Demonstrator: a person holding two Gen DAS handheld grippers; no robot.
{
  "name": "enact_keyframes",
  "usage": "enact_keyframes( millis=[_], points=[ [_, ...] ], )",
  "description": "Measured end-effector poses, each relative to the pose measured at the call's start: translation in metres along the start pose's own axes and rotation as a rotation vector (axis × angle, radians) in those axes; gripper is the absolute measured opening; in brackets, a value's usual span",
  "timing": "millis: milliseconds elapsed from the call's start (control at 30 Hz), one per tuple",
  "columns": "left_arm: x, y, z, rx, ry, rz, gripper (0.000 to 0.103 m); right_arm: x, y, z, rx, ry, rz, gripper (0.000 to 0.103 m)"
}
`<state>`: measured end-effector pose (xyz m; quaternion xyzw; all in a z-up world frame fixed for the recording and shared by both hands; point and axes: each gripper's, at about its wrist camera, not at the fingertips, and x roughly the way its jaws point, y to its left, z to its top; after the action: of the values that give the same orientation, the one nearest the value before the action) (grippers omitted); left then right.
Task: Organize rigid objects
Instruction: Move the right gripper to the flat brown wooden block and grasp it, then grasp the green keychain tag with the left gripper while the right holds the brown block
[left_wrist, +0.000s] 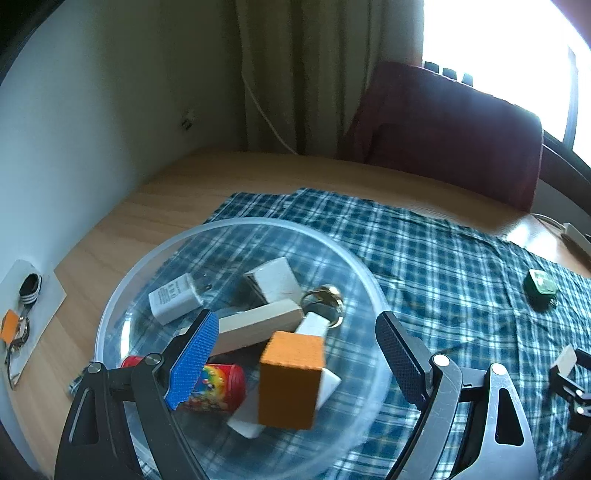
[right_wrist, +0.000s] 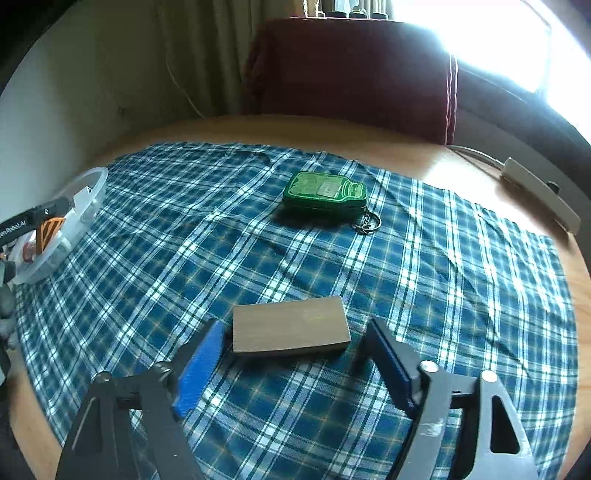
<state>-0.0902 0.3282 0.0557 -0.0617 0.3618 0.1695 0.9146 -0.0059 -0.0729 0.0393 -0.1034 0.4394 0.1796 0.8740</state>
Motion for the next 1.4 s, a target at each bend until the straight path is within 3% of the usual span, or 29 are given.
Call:
enact_keyframes(
  millis=[33,67,167,267,667,967,1200,1400],
  points=[
    [-0.001,-0.003,0.001,0.005,0.0,-0.008,0.088,0.001,0.001,0.0,-0.002,-0.003,0.002,0.075],
    [-0.003,-0.007,0.001,0.011,0.0,-0.015,0.088,0.002,0.001,0.0,-0.027,-0.04,0.111,0.073],
    [-0.005,-0.021,0.004,0.037,0.0,-0.035,0.088,0.0,-0.001,0.0,-0.022,-0.05,0.128,0.064],
    [-0.008,-0.036,0.006,0.061,0.016,-0.077,0.088,-0.003,-0.007,-0.001,-0.005,-0.057,0.148,0.064],
    [-0.003,-0.138,0.012,0.215,0.094,-0.223,0.088,-0.029,-0.055,-0.017,0.111,-0.113,0.126,0.064],
    [0.019,-0.228,0.028,0.266,0.196,-0.354,0.088,-0.026,-0.09,-0.027,0.203,-0.076,0.104,0.064],
    [0.038,-0.282,0.041,0.279,0.246,-0.387,0.088,-0.026,-0.095,-0.029,0.237,-0.081,0.101,0.064],
    [0.047,-0.309,0.048,0.28,0.241,-0.406,0.088,-0.027,-0.096,-0.029,0.24,-0.084,0.109,0.064]
  ],
)
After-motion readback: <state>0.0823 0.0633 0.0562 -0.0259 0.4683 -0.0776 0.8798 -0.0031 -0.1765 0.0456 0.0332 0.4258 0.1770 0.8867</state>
